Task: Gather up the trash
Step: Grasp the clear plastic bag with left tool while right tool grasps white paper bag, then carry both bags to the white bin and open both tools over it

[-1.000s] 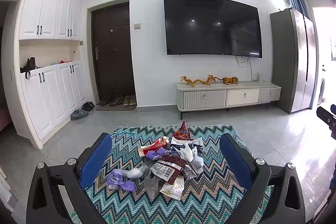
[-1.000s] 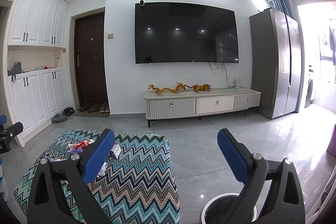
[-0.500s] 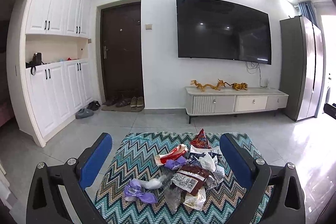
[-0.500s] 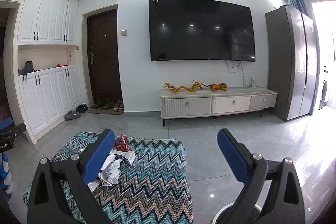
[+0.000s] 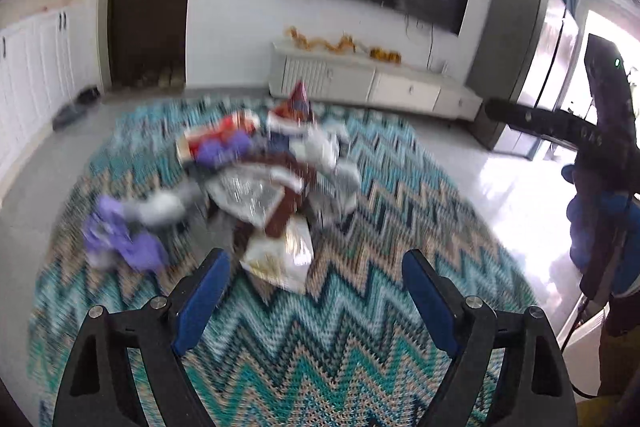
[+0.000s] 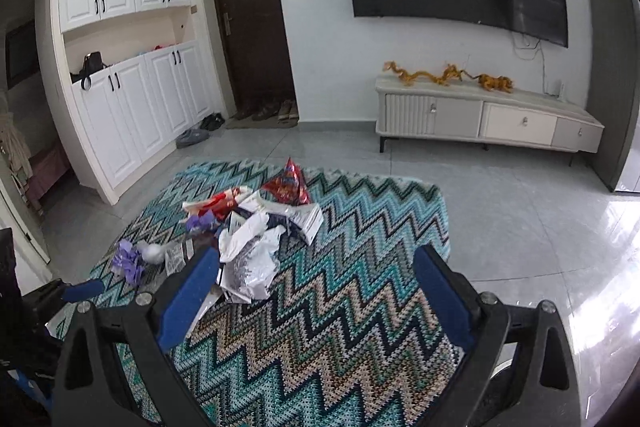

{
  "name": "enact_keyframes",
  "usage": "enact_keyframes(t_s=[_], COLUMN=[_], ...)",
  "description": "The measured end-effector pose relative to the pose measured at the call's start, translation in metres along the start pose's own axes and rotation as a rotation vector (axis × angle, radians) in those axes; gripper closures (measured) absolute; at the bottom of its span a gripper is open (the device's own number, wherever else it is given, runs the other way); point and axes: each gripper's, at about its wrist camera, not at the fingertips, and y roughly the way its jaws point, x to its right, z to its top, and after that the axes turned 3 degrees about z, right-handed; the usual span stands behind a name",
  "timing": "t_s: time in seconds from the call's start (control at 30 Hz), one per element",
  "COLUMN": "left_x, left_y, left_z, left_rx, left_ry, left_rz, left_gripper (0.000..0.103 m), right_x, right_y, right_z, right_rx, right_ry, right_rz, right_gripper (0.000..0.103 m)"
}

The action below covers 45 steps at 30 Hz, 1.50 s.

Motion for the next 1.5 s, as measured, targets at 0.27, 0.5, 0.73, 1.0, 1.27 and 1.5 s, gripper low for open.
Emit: enact_keyframes(t_s=[0.27,0.5,0.73,1.0,1.27,1.5], left_x=[-0.026,-0.022,-0.022,0.0,0.029,0.039], left_y=[0.066,0.093,0.108,0.076,0.022,-0.028], left_z=[-0.001,0.01,0.01,0.006,-0.003,-0.001], left_rx=[-0.148,-0.161,-0.199,-0.171,-0.107,-0.016], left_ry=[-0.138,-0.15,-0.16,-0.098,-0.032,-0.012], left_rz=[-0.003,0.007,-0.023,-0.052,-0.081,-0.08], left_gripper=[0.016,0.033,0.089,0.091,0.091,0.091], right_x=[-0.009,-0.016,-0.011,-0.01,-0.003,-0.01], right_y=[0.089,0.147,0.174,0.122,0.053,-0.011], right_z=[-0.018,-0.017,-0.029,-0.045,-0.061,-0.057], right_rx=[-0.175,-0.265,-0.303,-0.282,-0.221,-0.118], right_ry=[0.02,0.042,0.129,0.124,0.153,0.15], right_rz=[0.176,0.284,0.379,0.338,0.287,0.267], right_gripper=[0.005,0.033,0.067,0.073,0.073,0.073])
